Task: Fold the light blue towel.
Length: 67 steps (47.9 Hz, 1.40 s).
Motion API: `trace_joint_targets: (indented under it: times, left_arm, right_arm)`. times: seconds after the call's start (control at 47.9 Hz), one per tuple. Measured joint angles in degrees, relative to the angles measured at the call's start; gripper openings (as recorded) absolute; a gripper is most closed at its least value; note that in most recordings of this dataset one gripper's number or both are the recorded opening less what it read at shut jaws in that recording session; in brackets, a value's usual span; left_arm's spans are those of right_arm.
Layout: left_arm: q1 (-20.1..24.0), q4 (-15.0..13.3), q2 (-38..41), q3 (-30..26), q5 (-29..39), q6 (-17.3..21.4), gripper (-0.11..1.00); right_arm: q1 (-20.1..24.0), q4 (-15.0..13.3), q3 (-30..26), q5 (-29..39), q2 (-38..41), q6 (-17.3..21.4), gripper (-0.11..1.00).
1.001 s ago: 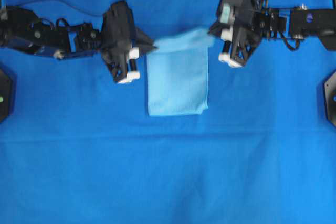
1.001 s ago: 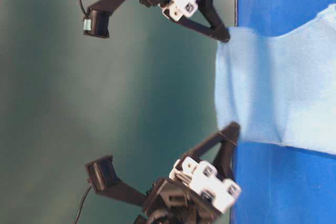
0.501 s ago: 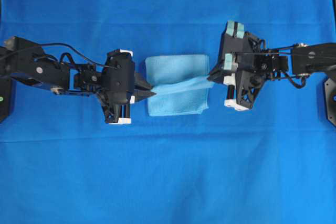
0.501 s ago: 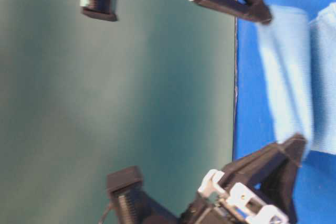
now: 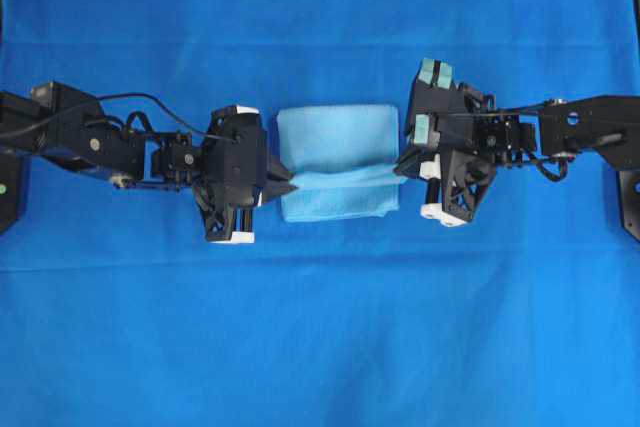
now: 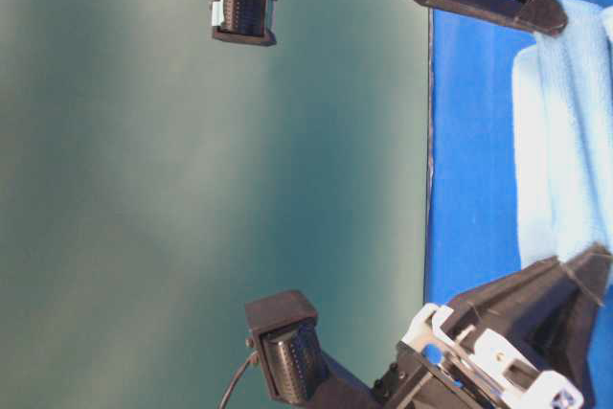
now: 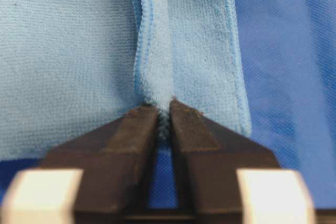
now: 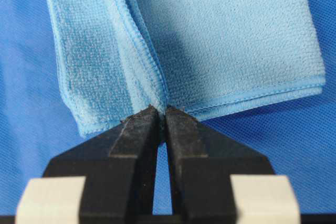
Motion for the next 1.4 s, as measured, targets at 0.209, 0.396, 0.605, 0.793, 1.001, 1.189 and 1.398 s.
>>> trace_joint_targets:
  times: [0.209, 0.396, 0.605, 0.793, 1.001, 1.189, 1.398]
  left_arm:
    - [-0.6, 0.1, -0.1, -0.1, 0.4, 0.1, 0.73]
    - [-0.8, 0.0, -4.4, -0.1, 3.8, 0.1, 0.59]
    - [-2.1, 0.0, -12.5, 0.1, 11.2, 0.2, 0.58]
    - [-3.3, 0.0, -21.7, 2.4, 16.3, 0.4, 0.58]
    - [-3.3, 0.0, -31.9, 7.3, 16.6, 0.4, 0.58]
    - [-3.3, 0.0, -42.3, 13.5, 15.5, 0.4, 0.58]
    - [-2.9, 0.0, -56.3, 20.3, 15.3, 0.4, 0.57]
  right_arm:
    - [0.9, 0.0, -0.3, -0.8, 0.0, -0.2, 0.64]
    - [2.5, 0.0, -1.1, 2.5, -2.6, -0.4, 0.58]
    - [5.0, -0.1, -1.4, 7.9, -9.0, -0.5, 0.58]
    - [6.2, -0.2, -1.1, 10.2, -15.6, -0.7, 0.58]
    - [6.2, -2.2, 1.8, 10.5, -23.7, -0.9, 0.58]
    - [6.2, -3.3, 5.9, 10.5, -33.9, -0.9, 0.58]
    - [5.6, -4.2, 11.9, 10.5, -47.5, -0.9, 0.58]
